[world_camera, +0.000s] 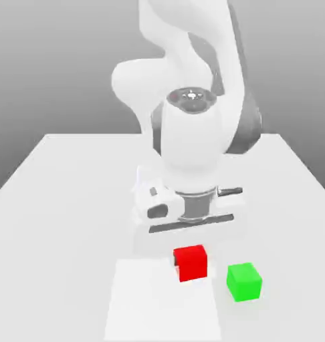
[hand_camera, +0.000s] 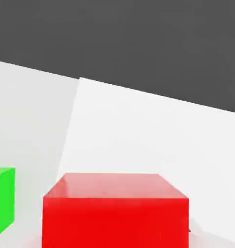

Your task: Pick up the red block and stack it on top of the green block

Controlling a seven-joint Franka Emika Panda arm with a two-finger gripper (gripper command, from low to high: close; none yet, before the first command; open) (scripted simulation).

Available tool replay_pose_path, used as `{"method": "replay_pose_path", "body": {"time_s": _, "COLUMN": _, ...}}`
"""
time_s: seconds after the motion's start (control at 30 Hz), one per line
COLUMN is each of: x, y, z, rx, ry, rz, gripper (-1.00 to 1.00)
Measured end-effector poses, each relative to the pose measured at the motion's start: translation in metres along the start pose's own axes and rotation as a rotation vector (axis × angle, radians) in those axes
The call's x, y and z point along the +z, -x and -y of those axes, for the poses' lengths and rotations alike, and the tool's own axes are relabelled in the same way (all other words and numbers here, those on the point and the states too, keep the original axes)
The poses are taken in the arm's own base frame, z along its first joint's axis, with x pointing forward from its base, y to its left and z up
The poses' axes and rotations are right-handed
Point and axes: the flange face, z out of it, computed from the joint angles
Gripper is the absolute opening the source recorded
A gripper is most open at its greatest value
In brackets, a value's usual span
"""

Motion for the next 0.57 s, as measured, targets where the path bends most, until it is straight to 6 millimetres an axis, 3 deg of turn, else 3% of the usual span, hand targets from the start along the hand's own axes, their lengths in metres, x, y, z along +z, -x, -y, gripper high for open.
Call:
{"method": "replay_pose_path", "body": {"time_s": 0.27, "x": -0.011, "y": 0.074, "z": 0.05, "rx": 0.123, "ry": 0.012, "rz": -0.012, "gripper": -1.0}}
{"method": "replay_pose_path", "body": {"time_s": 0.47, "x": 0.044, "y": 0.075, "z": 0.05, "rx": 0.153, "ry": 0.014, "rz": -0.016, "gripper": -1.0}}
{"method": "replay_pose_path", "body": {"time_s": 0.5, "x": 0.05, "y": 0.075, "z": 0.049, "rx": 0.154, "ry": 0.014, "rz": -0.016, "gripper": 1.0}}
{"method": "replay_pose_path", "body": {"time_s": 0.57, "x": 0.05, "y": 0.075, "z": 0.049, "rx": 0.154, "ry": 0.014, "rz": -0.016, "gripper": 1.0}}
